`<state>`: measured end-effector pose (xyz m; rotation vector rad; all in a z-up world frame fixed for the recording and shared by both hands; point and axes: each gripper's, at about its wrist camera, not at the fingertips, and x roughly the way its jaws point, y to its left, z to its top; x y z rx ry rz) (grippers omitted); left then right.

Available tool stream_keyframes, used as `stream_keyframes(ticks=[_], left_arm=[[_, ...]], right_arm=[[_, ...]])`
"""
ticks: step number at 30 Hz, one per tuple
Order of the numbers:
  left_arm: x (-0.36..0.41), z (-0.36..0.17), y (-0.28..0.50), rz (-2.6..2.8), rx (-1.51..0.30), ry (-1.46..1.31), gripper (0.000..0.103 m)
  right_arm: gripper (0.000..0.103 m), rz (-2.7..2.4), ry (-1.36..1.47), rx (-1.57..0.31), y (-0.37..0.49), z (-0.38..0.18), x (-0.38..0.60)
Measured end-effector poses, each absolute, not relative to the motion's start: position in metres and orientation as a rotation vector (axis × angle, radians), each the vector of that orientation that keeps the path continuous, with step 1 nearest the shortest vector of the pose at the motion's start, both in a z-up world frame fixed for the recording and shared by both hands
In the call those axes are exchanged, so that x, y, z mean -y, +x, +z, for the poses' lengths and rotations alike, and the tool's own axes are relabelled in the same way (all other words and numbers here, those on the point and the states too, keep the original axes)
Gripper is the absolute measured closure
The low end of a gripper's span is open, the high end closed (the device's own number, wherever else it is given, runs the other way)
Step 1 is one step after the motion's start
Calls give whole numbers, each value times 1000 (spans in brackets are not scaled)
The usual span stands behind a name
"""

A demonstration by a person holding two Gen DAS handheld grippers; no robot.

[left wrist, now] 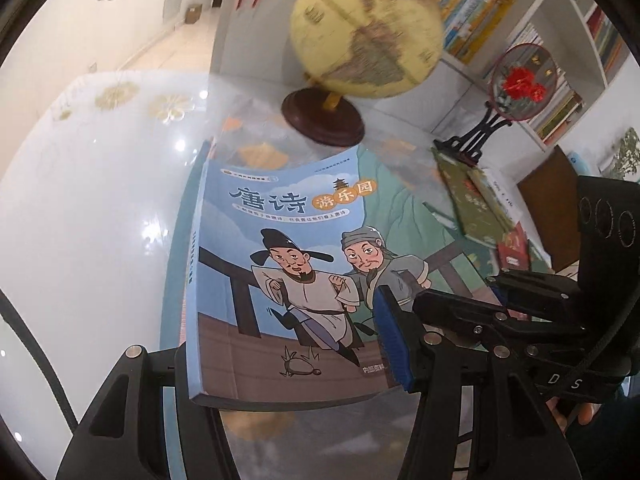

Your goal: Organize books

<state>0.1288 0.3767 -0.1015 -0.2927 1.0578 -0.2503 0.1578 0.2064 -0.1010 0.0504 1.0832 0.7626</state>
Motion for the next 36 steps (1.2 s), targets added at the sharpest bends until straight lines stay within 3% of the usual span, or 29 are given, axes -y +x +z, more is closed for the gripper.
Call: stream_keyframes(ticks=[11, 15, 19, 27, 36], left_arm=[[-390, -142, 125, -266, -1141, -355, 50], [-397, -157, 119, -246, -1166, -393, 50], [-405, -156, 101, -202, -1145, -401, 46], [-411, -160, 42, -96, -1150, -446, 46], [-360, -158, -12, -48, -1185, -426, 46]], right_arm=[[77, 695, 62, -1175, 171, -140, -219], [66, 690, 42, -1250, 169, -160, -227], [65, 656, 33, -1285, 156, -171, -218], [65, 597, 153, -1162, 93, -169, -167], [64, 580, -152, -1008, -22, -188, -146]])
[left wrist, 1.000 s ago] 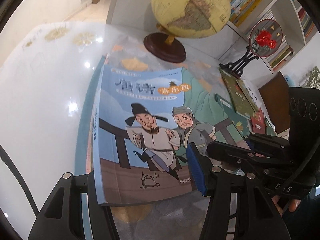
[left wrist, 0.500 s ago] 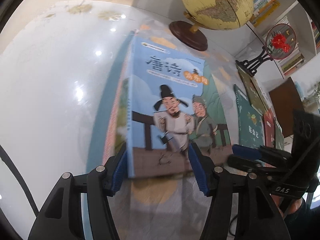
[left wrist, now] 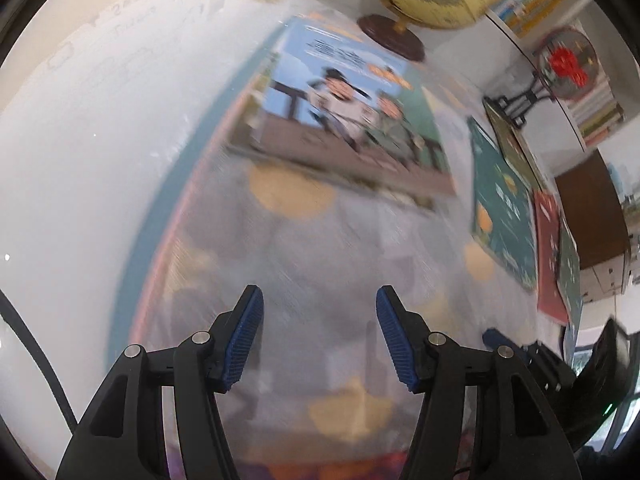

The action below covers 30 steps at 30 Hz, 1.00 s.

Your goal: Organize books

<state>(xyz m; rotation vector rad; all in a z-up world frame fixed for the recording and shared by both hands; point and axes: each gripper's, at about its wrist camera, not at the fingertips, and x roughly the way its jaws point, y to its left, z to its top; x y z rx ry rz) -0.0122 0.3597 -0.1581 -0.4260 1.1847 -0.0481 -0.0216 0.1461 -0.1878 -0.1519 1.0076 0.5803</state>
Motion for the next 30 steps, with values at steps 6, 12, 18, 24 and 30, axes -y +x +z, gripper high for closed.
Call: stream_keyframes(ticks=[6, 12, 18, 24, 30], left_arm=[[-302, -133, -30, -107, -1162, -367, 46], [-222, -91, -35, -143, -1093, -183, 40], [-156, -44, -23, -114, -988, -16, 23], [-126, -22, 15, -89, -1001, 41, 22], [-101, -8, 37, -109, -942, 132, 22]], right_arm=[[65, 526, -193, -1025, -73, -184, -86], [61, 329, -110, -996, -81, -131, -5], [14, 107, 7, -846, -58, -60, 43], [14, -16, -35, -912, -18, -23, 50], [11, -82, 4, -915, 6, -11, 59]])
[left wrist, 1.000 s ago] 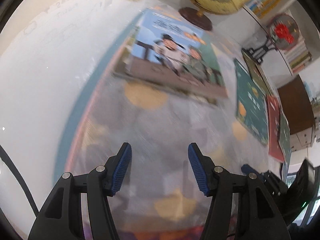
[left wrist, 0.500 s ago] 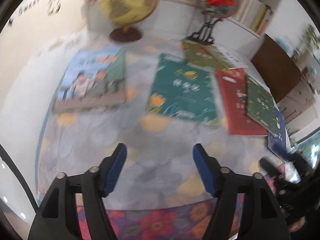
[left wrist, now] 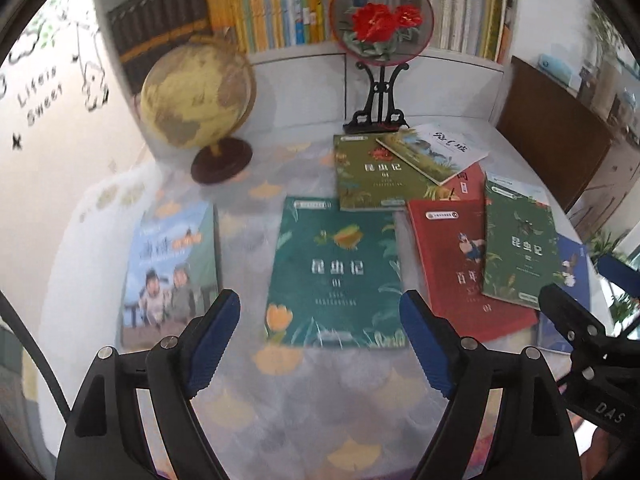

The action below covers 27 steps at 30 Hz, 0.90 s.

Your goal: Organize books

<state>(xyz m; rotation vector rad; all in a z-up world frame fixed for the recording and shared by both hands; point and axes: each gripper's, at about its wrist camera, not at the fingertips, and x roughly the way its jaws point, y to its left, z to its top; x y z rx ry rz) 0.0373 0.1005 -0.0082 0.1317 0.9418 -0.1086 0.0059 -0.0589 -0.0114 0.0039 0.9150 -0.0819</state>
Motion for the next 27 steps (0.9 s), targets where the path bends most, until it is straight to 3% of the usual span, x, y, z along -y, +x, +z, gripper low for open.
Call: stream_keyframes(ticks=[27], left_arm=[[-113, -56, 106, -118, -1064, 89, 22]], right_arm=[[11, -117, 8, -976, 79, -52, 57]])
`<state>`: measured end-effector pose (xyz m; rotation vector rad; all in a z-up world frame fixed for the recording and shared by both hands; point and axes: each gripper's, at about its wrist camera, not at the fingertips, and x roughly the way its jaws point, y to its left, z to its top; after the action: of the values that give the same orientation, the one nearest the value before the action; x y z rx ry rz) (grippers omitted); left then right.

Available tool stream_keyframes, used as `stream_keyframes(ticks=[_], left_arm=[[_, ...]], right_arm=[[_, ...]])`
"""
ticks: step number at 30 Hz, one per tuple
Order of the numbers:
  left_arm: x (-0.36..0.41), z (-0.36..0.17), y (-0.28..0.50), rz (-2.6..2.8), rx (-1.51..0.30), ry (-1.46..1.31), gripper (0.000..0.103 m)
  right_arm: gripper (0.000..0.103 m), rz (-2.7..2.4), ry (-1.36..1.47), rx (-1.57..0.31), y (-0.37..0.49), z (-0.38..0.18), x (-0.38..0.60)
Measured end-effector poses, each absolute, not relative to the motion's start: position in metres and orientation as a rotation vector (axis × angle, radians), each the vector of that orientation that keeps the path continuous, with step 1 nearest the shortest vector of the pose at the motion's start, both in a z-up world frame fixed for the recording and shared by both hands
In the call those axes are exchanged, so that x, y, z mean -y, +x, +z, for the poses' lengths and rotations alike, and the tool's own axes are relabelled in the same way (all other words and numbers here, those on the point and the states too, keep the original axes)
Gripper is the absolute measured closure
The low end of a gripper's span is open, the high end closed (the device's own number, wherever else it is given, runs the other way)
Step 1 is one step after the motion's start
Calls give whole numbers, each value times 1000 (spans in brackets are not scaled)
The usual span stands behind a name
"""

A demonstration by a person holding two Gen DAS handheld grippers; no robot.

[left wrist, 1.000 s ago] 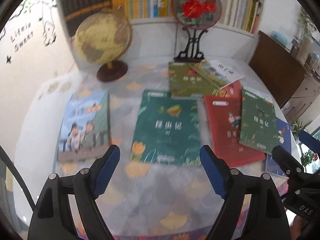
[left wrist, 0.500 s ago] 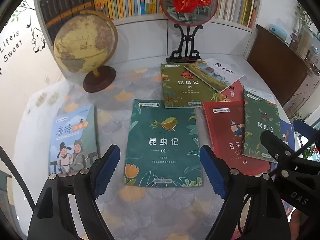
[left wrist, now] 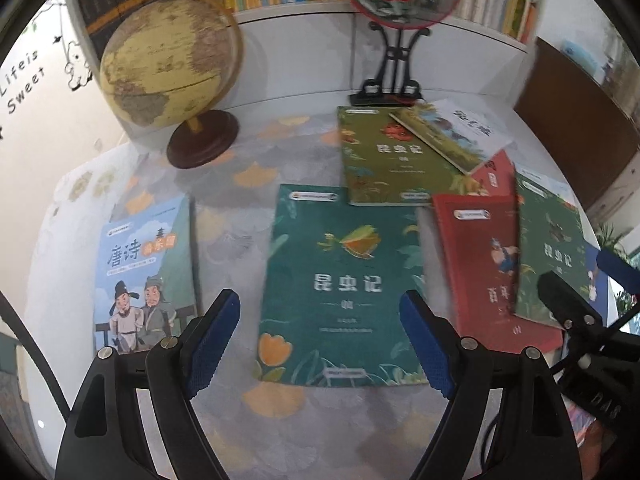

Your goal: Organize books

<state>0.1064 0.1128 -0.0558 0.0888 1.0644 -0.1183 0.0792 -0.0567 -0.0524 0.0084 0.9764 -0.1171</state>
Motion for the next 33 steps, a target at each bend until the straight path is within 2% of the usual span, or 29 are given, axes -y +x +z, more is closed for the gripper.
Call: stream_keyframes(ticks=[4, 12, 16, 20, 22, 25, 33], left_arm=[[-134, -77, 120, -87, -1111, 105, 13], [-163, -124, 148, -109, -1235, 46, 13], [-164, -128, 155, -121, -1233, 64, 13], [-165, -135, 163, -139, -1239, 85, 13], [-166, -141, 167, -151, -1250, 85, 13], [-167, -150, 171, -174, -1268, 66, 13], [-168, -168, 170, -214, -1301, 18, 13]], right_arm=[[11, -108, 47, -1022, 89, -68, 70], [11, 5, 81, -1130, 109, -108, 46], [23, 46, 54, -1173, 122, -124, 33], [25, 86, 121, -1201, 132, -133, 31], [36, 98, 134, -1216, 135, -139, 28], [42, 88, 129, -1238, 136, -150, 22], [45, 70, 137, -1268, 145, -168, 19]])
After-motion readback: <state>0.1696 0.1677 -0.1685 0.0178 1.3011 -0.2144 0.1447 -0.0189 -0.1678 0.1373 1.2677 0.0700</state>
